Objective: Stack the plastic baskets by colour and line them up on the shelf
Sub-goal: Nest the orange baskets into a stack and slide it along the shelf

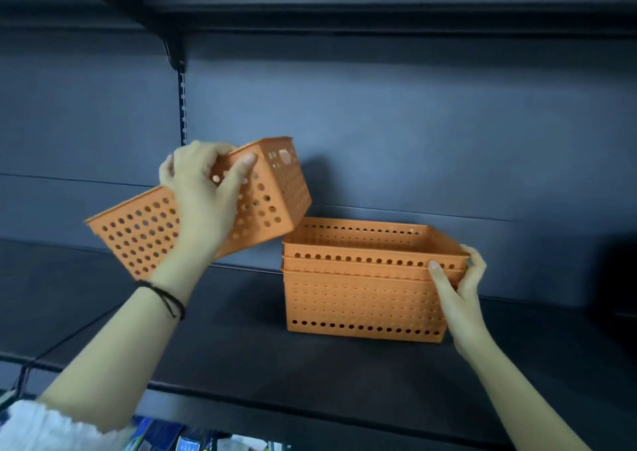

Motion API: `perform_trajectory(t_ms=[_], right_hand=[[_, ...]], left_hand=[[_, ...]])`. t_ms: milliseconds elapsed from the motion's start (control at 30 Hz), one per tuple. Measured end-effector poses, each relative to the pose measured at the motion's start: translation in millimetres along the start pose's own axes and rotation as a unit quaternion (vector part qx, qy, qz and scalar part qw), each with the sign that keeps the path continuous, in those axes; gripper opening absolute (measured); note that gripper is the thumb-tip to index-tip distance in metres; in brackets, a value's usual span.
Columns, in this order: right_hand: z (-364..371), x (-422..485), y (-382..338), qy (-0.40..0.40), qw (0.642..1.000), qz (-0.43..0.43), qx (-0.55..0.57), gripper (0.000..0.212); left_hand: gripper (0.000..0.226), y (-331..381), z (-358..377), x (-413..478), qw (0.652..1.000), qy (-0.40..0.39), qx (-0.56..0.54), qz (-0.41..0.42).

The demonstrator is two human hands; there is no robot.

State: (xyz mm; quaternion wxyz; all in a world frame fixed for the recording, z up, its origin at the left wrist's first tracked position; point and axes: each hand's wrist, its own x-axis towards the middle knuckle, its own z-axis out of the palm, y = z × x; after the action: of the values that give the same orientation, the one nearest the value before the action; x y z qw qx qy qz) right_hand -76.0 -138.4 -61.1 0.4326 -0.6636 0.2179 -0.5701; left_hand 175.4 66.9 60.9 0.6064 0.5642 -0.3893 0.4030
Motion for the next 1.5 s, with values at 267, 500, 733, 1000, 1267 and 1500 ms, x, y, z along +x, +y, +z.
perform_trajectory(t_ms=[267, 500, 733, 1000, 1267, 1500], right_hand=[[1.6, -1.6, -0.1, 0.008, 1.000, -0.008, -0.011, 0.047], [1.1, -3.0, -3.4, 0.000, 1.000, -0.005, -0.009, 0.046], [-12.5, -0.9, -12.6, -0.002, 0.998, -0.021, -0.063, 0.072], [-16.4, 36.3, -44.9, -0.040, 0.994, -0.060, -0.081, 0.083], [-12.4, 38.0, -41.2, -0.061, 0.995, -0.066, -0.053, 0.068], [-22.3, 40.1, -37.2, -0.084, 0.994, -0.059, -0.022, 0.062]], left_hand=[[0.026, 62.6, 71.2, 0.4, 0.984, -0.024, -0.032, 0.174], [0.023, 87.1, 124.1, -41.6, 0.973, -0.127, -0.054, 0.187], [0.022, 123.0, 154.5, -49.5, 0.968, -0.159, -0.081, 0.174], [0.027, 127.5, 149.2, -46.7, 0.955, -0.196, -0.074, 0.212], [0.063, 46.7, 98.3, -41.2, 0.998, -0.054, -0.017, -0.041], [0.068, 9.3, 89.9, -58.0, 0.940, -0.178, -0.131, -0.260]])
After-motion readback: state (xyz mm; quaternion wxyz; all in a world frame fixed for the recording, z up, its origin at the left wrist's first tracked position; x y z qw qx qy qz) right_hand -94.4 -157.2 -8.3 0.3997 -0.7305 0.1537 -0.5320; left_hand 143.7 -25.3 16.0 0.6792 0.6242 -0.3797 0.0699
